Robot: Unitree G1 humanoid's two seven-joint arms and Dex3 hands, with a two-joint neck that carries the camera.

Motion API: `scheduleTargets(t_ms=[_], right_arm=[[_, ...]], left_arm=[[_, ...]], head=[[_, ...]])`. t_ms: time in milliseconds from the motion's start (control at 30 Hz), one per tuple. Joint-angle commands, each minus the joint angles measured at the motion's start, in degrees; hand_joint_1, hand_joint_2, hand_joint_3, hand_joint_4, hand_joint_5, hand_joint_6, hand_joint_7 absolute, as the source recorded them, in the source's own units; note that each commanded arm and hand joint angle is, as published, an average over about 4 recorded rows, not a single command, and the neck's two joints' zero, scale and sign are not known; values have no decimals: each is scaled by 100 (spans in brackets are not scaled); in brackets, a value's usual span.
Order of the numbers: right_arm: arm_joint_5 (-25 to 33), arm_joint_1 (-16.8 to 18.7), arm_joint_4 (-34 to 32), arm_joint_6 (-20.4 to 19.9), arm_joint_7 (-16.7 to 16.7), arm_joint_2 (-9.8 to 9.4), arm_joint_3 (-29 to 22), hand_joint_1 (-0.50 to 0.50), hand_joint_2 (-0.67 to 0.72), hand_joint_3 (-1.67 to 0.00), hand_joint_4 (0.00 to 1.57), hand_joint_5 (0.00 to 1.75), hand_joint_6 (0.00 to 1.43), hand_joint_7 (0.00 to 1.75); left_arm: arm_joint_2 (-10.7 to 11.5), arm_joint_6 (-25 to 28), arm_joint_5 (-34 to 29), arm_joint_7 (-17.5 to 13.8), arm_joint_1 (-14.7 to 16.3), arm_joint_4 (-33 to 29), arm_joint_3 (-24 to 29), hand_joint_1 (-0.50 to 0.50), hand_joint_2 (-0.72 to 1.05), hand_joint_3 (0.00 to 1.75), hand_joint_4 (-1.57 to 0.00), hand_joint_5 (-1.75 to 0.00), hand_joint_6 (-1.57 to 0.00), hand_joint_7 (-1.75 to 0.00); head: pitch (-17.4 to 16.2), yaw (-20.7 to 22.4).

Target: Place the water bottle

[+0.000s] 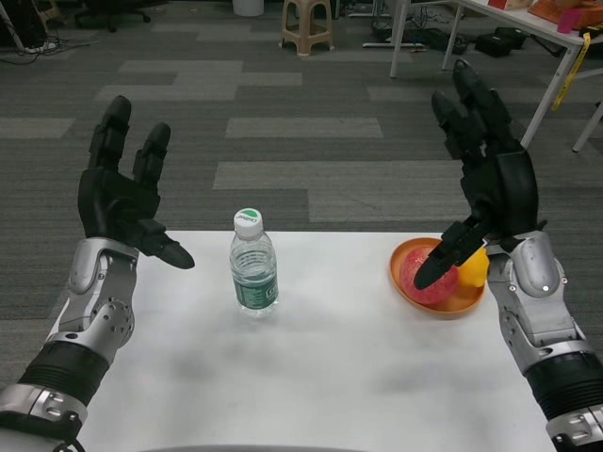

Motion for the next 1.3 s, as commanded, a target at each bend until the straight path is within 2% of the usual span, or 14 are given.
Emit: scheduleTargets(t_ms=[33, 167, 233, 433, 633, 767, 867, 967, 1067, 1200, 1300], right_arm=[[35, -128, 83, -40, -16, -14, 17, -42, 53, 0, 0, 0, 0, 0], [35, -142, 96, -40, -16, -14, 13, -42, 53, 0, 0, 0, 0, 0], [35, -142, 96, -40, -16, -14, 13, -42, 53, 0, 0, 0, 0, 0], [35, -142, 96, -40, -16, -10, 4, -42, 53, 0, 0, 0, 0, 0], [35, -150, 96, -40, -16, -3, -5, -42, 53, 0, 0, 0, 0, 0], [35, -142, 96, -40, -16, 8, 0, -42, 53, 0, 0, 0, 0, 0], [35, -148, 96, -40, -16, 21, 4, -42, 53, 0, 0, 0, 0, 0], [35, -150, 90, -40, -16, 37, 4, -42, 49, 0, 0, 0, 0, 0], [35, -150, 87, -40, -16, 43, 4, -42, 47, 0, 0, 0, 0, 0], [31, -150, 87, -40, -16, 52, 4, -42, 53, 0, 0, 0, 0, 0], [33, -150, 87, -40, -16, 67, 4, -42, 53, 0, 0, 0, 0, 0]], left_arm=[[-15, 57, 17, 52, -2, -9, 18, -48, -64, 9, 0, -41, 0, -21], [-2, 57, 82, 48, -29, -5, 22, -48, -64, 9, 0, -31, 0, -21], [29, 61, 126, 43, -42, -9, 26, -48, -68, 4, 0, -31, 0, -21], [29, 70, 184, 35, -51, -23, 62, -50, -72, 9, 0, -31, 0, -21], [24, 61, 201, -42, -86, -36, 55, -50, -68, 7, 0, -31, 0, -21], [-42, -57, 188, 48, -108, -49, 88, -50, -72, 4, 0, -21, 0, -21], [-66, -108, 227, 129, -108, -49, 106, -50, -72, 0, 0, -23, 0, -21], [-68, -119, 326, 158, -108, -49, 143, -50, -72, 7, 0, -31, 0, -21], [-64, -119, 438, 140, -112, -49, 180, -50, -72, 9, 0, -31, 0, -21], [-59, -119, 601, 144, -108, -58, 273, -50, -53, 9, 0, -31, 0, -21], [-88, -178, 616, 197, -108, -49, 305, -50, -46, 9, 0, -23, 0, -21]], head=[[-2, -14], [-8, -51], [-7, -46], [32, -46], [46, -38], [65, -37], [74, -34], [81, -27], [84, -19], [83, -16], [119, -19]])
